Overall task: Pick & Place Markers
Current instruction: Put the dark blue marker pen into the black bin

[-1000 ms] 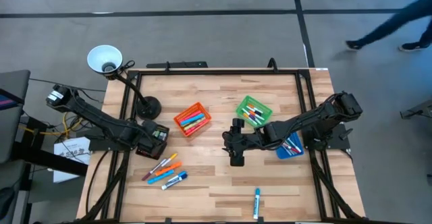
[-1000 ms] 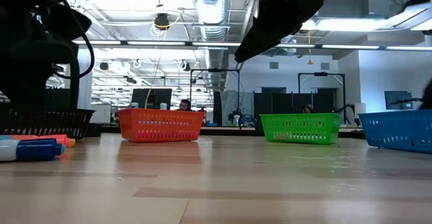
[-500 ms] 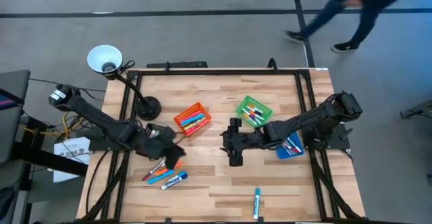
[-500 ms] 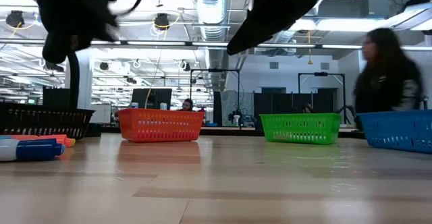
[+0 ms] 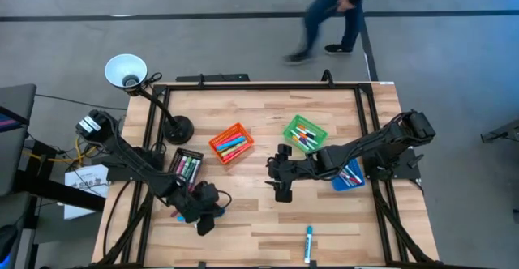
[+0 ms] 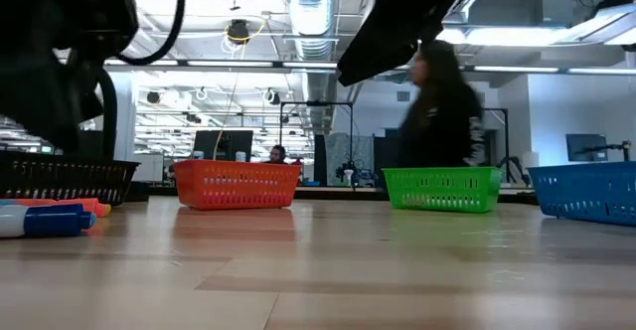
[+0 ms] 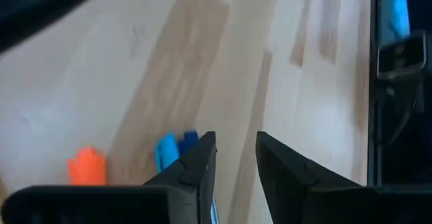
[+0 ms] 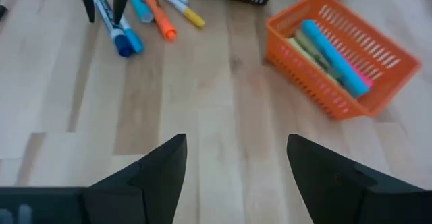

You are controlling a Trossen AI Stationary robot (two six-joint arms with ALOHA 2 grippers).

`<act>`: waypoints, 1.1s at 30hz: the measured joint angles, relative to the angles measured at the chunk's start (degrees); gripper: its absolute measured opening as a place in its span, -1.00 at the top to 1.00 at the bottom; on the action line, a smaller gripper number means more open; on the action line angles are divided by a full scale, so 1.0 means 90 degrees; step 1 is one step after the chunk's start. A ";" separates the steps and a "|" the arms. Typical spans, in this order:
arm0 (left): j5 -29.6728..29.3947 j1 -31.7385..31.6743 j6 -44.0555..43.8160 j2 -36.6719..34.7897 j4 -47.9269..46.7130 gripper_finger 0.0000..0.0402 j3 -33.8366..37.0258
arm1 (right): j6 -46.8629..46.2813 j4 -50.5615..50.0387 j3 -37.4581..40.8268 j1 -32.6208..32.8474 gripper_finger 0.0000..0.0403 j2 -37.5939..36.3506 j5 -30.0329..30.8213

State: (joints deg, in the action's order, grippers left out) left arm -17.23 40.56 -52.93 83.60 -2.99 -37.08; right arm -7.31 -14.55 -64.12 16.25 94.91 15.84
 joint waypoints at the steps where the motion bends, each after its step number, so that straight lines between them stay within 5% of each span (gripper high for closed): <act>1: 0.0100 0.0037 -0.0001 0.0044 -0.0071 0.49 -0.0034 | -0.0061 0.0003 0.0000 0.0013 -0.24 0.0000 -0.0049; 19: 0.0402 0.0499 0.0020 0.1102 -0.0942 0.49 -0.0407 | -0.0080 0.0018 0.0000 0.0024 -0.24 0.0000 -0.0105; 33: -0.0398 0.0487 0.0061 0.1109 -0.0814 0.72 -0.0374 | -0.0088 0.0019 0.0000 0.0024 -0.24 0.0000 -0.0110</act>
State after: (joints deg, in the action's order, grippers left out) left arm -20.81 44.95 -52.37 93.58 -10.32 -40.45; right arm -8.10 -14.37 -64.12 16.47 94.91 14.85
